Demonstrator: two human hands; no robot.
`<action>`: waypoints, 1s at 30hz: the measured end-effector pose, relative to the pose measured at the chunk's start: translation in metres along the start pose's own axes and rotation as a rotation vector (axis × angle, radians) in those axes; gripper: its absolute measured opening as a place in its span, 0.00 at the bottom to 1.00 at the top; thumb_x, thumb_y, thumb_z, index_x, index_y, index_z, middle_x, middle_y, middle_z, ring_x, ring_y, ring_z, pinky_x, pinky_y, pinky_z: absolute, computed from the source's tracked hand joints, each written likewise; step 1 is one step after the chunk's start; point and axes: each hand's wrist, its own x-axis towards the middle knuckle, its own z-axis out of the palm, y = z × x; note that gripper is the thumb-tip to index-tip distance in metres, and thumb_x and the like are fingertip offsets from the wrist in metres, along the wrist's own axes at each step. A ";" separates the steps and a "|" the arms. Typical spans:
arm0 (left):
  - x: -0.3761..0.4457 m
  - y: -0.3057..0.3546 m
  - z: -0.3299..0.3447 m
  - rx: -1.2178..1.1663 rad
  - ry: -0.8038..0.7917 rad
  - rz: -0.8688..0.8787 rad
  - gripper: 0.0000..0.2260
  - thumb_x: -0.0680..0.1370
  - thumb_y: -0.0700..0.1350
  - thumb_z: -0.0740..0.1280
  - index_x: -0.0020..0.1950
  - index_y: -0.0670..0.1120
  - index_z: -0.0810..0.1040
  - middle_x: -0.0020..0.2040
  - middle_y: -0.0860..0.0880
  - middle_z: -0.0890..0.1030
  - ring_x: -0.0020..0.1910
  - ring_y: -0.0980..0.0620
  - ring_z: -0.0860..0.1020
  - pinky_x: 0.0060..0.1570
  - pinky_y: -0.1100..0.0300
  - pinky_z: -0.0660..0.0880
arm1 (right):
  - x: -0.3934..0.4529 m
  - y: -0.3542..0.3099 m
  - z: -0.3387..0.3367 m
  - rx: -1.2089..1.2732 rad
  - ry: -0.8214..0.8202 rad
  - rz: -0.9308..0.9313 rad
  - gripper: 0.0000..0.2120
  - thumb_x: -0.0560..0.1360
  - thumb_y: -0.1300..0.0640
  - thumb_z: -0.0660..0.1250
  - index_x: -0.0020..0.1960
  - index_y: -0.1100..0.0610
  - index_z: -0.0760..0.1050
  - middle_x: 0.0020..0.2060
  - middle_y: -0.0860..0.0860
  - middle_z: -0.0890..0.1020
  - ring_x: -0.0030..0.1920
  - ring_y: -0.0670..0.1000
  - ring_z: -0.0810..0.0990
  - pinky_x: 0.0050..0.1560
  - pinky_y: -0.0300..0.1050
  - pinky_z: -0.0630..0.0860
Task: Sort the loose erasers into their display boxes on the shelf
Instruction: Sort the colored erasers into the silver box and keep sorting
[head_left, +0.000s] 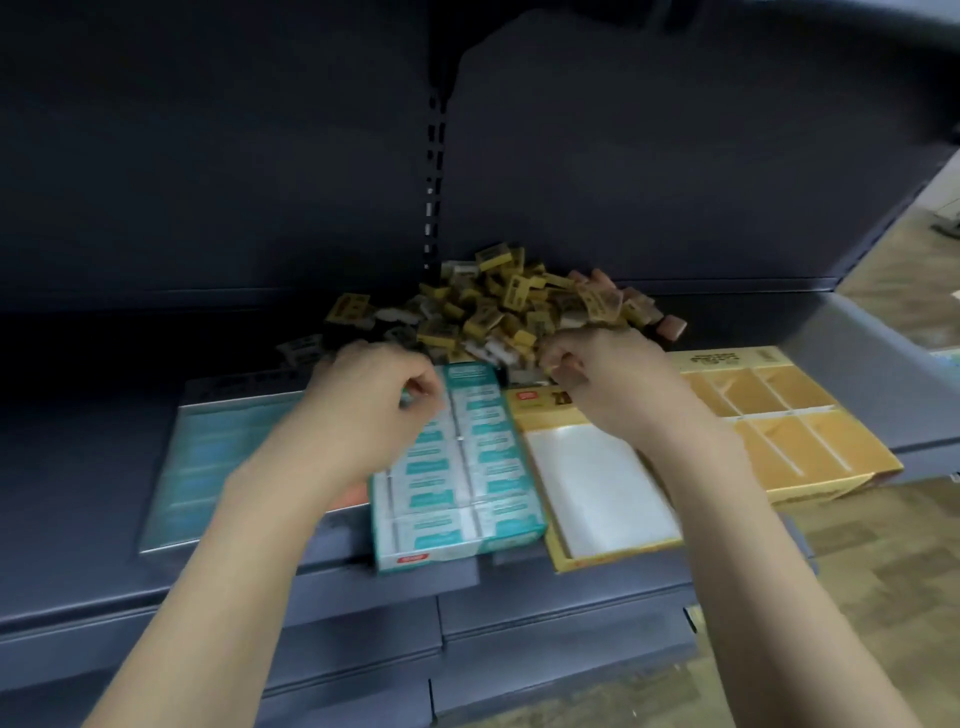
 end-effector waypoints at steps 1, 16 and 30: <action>0.009 0.010 0.003 -0.003 0.011 0.018 0.04 0.74 0.45 0.67 0.46 0.49 0.82 0.46 0.53 0.81 0.50 0.49 0.77 0.53 0.52 0.73 | 0.003 0.016 -0.006 -0.044 -0.008 -0.054 0.12 0.76 0.57 0.61 0.54 0.44 0.78 0.58 0.50 0.80 0.60 0.57 0.75 0.54 0.47 0.71; 0.090 0.080 0.049 0.113 0.091 -0.010 0.06 0.77 0.42 0.65 0.51 0.47 0.80 0.49 0.52 0.76 0.47 0.55 0.71 0.44 0.61 0.64 | 0.059 0.153 -0.032 -0.201 0.007 -0.468 0.16 0.77 0.52 0.62 0.63 0.40 0.73 0.64 0.39 0.74 0.66 0.49 0.67 0.65 0.49 0.61; 0.113 0.085 0.048 0.235 0.181 -0.027 0.06 0.75 0.40 0.68 0.49 0.47 0.82 0.49 0.50 0.79 0.50 0.47 0.76 0.54 0.49 0.70 | 0.104 0.176 -0.030 -0.109 -0.071 -0.659 0.18 0.74 0.56 0.68 0.62 0.43 0.75 0.62 0.39 0.75 0.64 0.47 0.70 0.65 0.49 0.64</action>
